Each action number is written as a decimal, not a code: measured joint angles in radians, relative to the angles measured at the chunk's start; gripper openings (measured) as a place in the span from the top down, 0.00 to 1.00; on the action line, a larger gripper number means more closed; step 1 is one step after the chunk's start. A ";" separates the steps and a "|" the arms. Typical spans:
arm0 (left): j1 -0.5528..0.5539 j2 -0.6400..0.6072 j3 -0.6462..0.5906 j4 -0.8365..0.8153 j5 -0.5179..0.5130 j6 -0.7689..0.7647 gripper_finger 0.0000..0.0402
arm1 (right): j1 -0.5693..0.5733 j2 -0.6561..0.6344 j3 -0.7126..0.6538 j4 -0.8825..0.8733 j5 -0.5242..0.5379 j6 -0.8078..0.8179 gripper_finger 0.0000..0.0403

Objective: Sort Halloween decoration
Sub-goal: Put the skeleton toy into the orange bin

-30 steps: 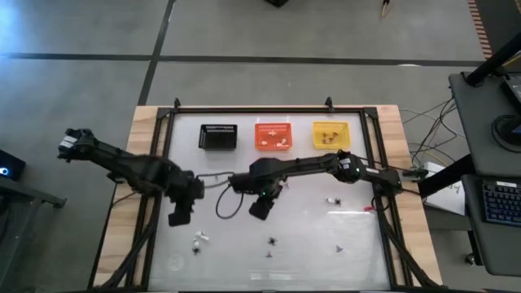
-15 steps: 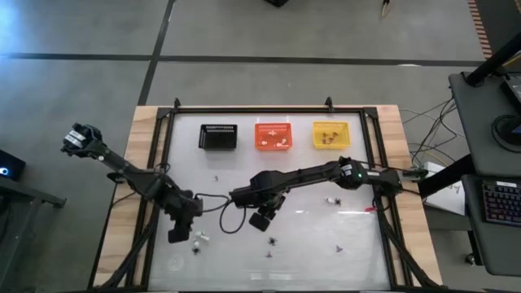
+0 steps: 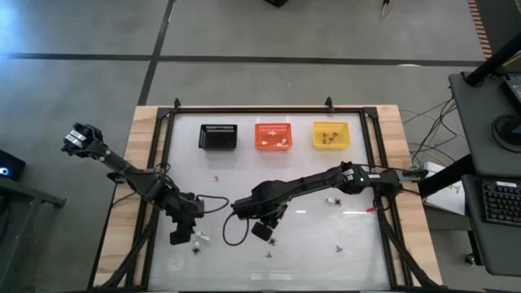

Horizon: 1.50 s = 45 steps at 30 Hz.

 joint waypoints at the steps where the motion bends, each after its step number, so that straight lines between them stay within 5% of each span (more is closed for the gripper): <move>1: 0.000 0.009 -0.004 0.014 0.008 0.000 0.70 | 0.001 0.000 0.000 0.000 0.000 0.000 0.72; 12: -0.002 0.175 -0.015 0.111 0.036 0.025 0.70 | 0.006 0.000 0.000 -0.001 0.001 -0.002 0.72; 31: -0.001 0.290 -0.034 0.151 0.027 -0.008 0.72 | 0.049 0.000 0.000 -0.005 0.002 -0.002 0.72; 41: -0.002 0.303 -0.035 0.149 0.011 0.005 0.96 | 0.066 0.000 0.001 -0.005 0.038 0.059 0.72; 45: -0.002 0.298 -0.037 0.150 0.010 0.023 0.98 | 0.067 -0.004 0.001 -0.005 0.085 0.086 0.72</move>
